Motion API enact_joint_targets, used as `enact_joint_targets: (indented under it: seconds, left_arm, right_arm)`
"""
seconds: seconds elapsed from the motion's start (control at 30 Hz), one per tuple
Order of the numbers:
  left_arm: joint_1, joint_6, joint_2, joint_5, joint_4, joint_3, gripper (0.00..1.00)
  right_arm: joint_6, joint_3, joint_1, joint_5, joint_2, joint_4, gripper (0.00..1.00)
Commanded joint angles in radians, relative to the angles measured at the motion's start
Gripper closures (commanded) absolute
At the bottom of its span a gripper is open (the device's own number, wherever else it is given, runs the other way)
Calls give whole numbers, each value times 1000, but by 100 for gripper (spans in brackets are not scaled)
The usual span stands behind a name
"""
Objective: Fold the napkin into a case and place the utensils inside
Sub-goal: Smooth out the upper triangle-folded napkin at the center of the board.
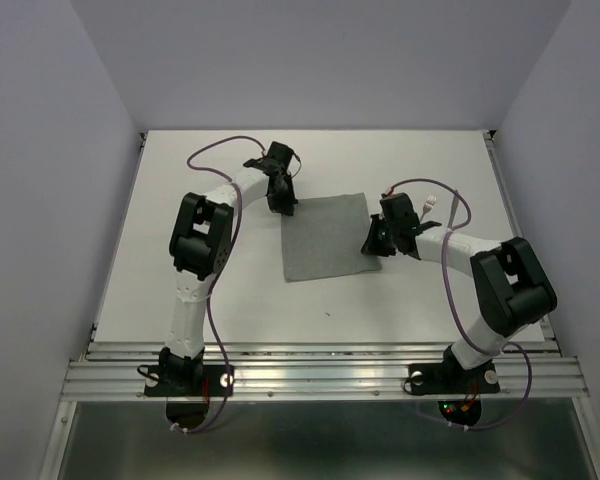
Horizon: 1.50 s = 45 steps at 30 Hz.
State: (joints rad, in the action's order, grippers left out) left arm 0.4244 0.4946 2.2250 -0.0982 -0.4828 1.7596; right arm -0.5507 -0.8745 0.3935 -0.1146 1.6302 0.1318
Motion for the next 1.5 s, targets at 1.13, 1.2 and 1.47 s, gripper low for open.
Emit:
enact_joint_targets:
  seconds: [1.13,1.2,1.47]
  left_arm:
    - [-52,-21,-11,61,-5,77,100]
    - [-53,-18,7,61,4,74,100]
    - [-59,-14,-16,55,-5,48,100]
  right_arm:
    - [-2,138,15,124,31,-50,94]
    - [3,143,15,122,36,-49,94]
    - [12,135,15,130,13,-24,94]
